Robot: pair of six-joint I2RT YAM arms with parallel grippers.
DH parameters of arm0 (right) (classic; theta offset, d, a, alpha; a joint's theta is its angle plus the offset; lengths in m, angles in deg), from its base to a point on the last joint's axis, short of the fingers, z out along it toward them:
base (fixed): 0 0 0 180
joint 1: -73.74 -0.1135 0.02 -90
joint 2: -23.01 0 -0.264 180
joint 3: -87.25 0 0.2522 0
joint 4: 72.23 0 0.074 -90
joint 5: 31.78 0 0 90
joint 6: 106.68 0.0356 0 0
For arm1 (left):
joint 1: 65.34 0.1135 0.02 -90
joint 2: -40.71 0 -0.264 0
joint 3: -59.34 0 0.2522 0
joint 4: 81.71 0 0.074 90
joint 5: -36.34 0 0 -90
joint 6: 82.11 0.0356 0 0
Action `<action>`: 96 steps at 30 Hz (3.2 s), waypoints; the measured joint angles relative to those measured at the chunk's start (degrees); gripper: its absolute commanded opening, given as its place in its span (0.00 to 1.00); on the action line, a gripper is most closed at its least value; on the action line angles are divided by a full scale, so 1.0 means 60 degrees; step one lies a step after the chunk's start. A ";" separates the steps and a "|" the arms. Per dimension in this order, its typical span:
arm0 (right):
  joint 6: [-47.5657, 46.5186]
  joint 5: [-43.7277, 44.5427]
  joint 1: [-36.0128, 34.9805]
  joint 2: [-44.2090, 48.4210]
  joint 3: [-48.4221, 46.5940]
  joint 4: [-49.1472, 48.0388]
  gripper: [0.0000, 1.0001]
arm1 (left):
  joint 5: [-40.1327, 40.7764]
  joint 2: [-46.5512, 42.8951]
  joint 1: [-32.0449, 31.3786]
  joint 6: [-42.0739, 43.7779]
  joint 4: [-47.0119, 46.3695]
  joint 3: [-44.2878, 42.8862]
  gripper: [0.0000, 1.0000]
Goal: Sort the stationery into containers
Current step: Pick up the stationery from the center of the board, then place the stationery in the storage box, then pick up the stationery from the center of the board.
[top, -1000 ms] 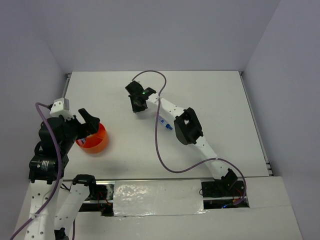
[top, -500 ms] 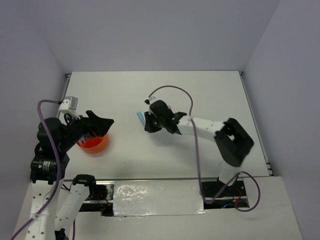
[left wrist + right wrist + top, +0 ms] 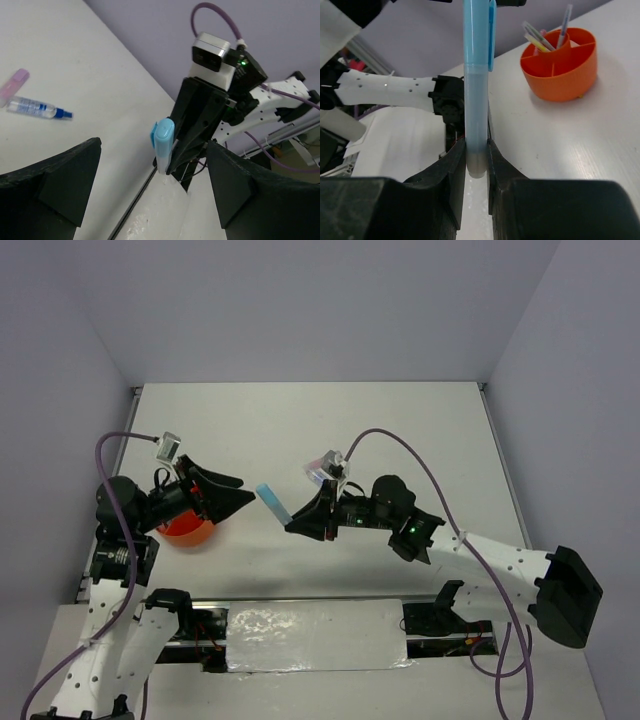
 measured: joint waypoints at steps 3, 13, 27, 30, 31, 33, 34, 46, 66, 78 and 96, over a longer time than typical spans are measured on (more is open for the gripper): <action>0.0178 -0.0455 -0.0131 -0.0146 -0.0055 -0.0459 0.00 | -0.0397 -0.0098 -0.0142 -0.0455 -0.0889 0.0142 0.94; 0.0222 -0.0889 -0.0721 -0.1195 -0.1140 -0.0645 0.00 | -0.0736 0.0171 -0.0463 -0.0430 -0.1104 0.0160 0.48; -0.0131 -0.0310 -0.0393 -0.1151 -0.1191 -0.0004 1.00 | 0.1450 0.0295 -0.0543 0.2448 0.2860 -0.1596 0.00; -0.0153 0.0823 0.0131 -0.0164 -0.0474 0.0546 1.00 | 0.4138 0.0262 -0.0546 0.3071 0.4164 -0.2142 0.00; -0.0164 0.1315 0.0273 0.0193 -0.0255 0.0820 1.00 | 0.5282 0.0215 -0.0554 0.3104 0.4517 -0.2175 0.00; -0.0193 0.2204 0.0441 0.0900 0.0117 0.1271 1.00 | 0.7224 0.0124 -0.0550 0.3034 0.5202 -0.2051 0.00; -0.0219 0.2524 0.0466 0.1177 0.0255 0.1443 1.00 | 0.8080 0.0044 -0.0535 0.2983 0.5519 -0.1912 0.00; -0.0299 0.3224 0.0466 0.1657 0.1162 0.1927 1.00 | 1.2619 -0.0703 -0.0539 0.0929 0.6138 -0.0135 0.00; -0.0739 0.2386 0.0466 0.2062 0.1464 0.1730 1.00 | 1.3908 -0.1537 -0.0539 -0.0510 0.5056 0.1180 0.36; -0.0765 0.2328 0.0466 0.2062 0.1464 0.1752 1.00 | 1.3741 -0.1246 -0.0539 -0.0503 0.5064 0.1242 0.66; -0.0998 0.4484 0.1716 -0.2805 -0.2018 0.5085 1.00 | 1.0699 -0.0251 -0.0539 0.1559 0.5847 -0.1785 0.80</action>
